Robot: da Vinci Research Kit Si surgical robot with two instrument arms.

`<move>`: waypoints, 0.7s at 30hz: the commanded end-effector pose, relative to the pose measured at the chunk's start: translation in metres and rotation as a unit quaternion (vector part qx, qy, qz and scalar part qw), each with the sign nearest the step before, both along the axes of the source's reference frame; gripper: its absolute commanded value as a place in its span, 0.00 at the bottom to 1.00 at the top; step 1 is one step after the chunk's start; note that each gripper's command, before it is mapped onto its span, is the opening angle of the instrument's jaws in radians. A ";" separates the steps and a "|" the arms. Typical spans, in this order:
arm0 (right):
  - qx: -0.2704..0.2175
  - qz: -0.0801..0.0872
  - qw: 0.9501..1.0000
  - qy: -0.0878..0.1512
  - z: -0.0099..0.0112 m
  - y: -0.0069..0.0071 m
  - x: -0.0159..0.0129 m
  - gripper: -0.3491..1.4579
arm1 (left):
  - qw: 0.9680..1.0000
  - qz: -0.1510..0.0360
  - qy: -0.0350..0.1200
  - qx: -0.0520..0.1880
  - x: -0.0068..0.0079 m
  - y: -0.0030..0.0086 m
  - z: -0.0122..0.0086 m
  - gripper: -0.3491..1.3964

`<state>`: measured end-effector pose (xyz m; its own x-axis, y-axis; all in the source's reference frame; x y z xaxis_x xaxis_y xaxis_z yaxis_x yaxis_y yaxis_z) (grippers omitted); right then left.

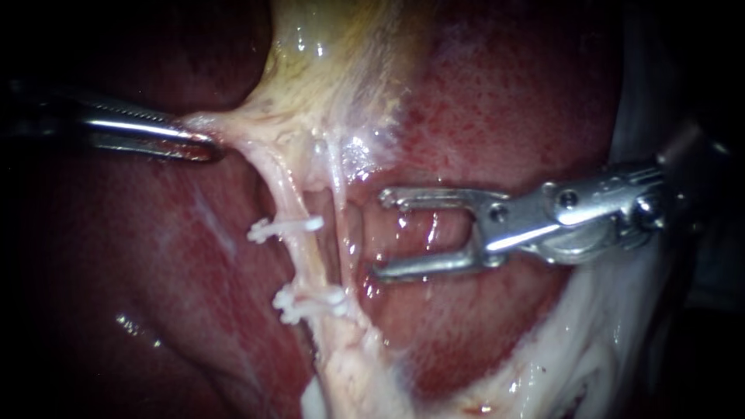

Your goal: Going back third clip left tube

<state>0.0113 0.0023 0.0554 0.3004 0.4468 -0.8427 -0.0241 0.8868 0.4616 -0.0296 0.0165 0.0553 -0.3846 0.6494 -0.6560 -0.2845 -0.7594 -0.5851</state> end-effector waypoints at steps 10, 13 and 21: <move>-0.033 -0.058 0.997 -0.034 -0.0011 0.0002 -0.0033 0.47 | 1.000 0.000 0.000 0.000 -0.0001 -0.0001 0.0001 0.00; -0.036 -0.062 0.997 -0.032 -0.0016 0.0007 -0.0039 0.47 | 1.000 -0.002 0.002 -0.001 -0.0002 -0.0001 0.0002 0.00; -0.034 -0.075 0.995 -0.047 -0.0022 0.0012 -0.0047 0.47 | 1.000 0.000 -0.001 -0.002 -0.0011 -0.0004 0.0014 0.00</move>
